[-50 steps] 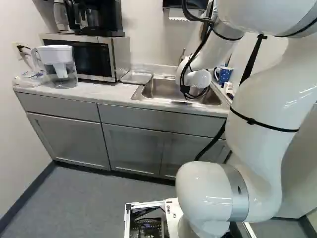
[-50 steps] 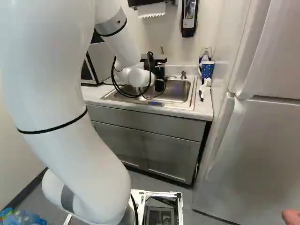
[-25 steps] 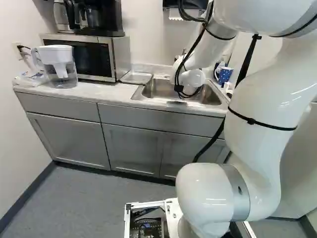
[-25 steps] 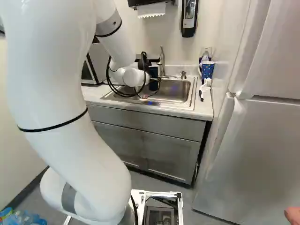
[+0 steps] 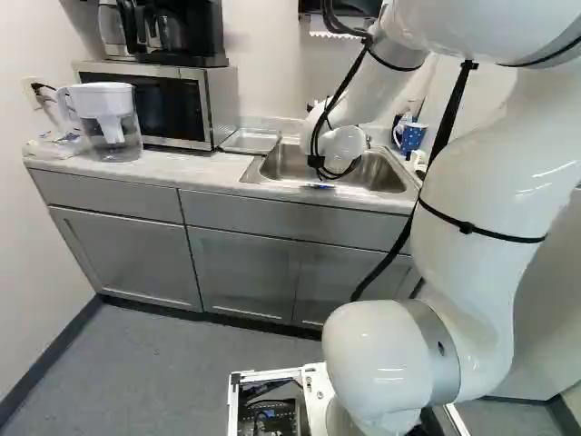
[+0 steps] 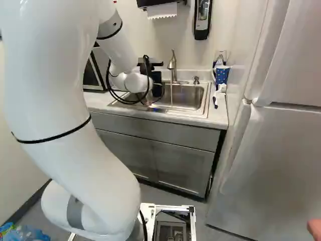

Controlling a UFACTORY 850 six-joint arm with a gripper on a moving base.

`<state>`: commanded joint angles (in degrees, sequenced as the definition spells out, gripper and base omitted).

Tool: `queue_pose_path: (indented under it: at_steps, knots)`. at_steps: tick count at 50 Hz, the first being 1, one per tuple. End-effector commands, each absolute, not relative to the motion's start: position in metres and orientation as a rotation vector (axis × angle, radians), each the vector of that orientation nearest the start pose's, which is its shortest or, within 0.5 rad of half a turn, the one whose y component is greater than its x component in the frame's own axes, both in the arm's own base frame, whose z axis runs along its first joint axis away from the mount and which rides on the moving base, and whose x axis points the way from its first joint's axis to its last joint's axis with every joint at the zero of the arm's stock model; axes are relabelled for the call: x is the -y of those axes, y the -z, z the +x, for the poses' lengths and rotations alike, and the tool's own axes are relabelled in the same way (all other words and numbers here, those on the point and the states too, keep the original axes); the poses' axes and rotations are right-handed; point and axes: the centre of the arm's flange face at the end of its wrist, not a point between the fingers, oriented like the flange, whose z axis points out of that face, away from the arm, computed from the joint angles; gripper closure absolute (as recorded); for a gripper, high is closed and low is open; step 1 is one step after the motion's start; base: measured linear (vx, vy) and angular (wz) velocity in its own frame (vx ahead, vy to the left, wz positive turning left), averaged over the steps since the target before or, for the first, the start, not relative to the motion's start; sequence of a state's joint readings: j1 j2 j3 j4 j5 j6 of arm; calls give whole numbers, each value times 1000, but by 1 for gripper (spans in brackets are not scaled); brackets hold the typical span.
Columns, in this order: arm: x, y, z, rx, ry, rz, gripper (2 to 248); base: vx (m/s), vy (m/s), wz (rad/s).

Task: Rinse the cup and place it in the tray

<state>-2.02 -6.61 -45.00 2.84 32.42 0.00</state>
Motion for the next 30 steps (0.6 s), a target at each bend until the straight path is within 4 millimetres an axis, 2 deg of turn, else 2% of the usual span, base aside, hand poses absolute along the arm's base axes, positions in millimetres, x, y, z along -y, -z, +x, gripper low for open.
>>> queue_pose_path:
  at_steps: [17, 30]
  knots:
    - [-5, -499, 512, -59, 1859, -2517, 125, 0, 0, 0]
    - [-24, -513, 524, -15, 1882, -2472, 125, 0, 0, 0]
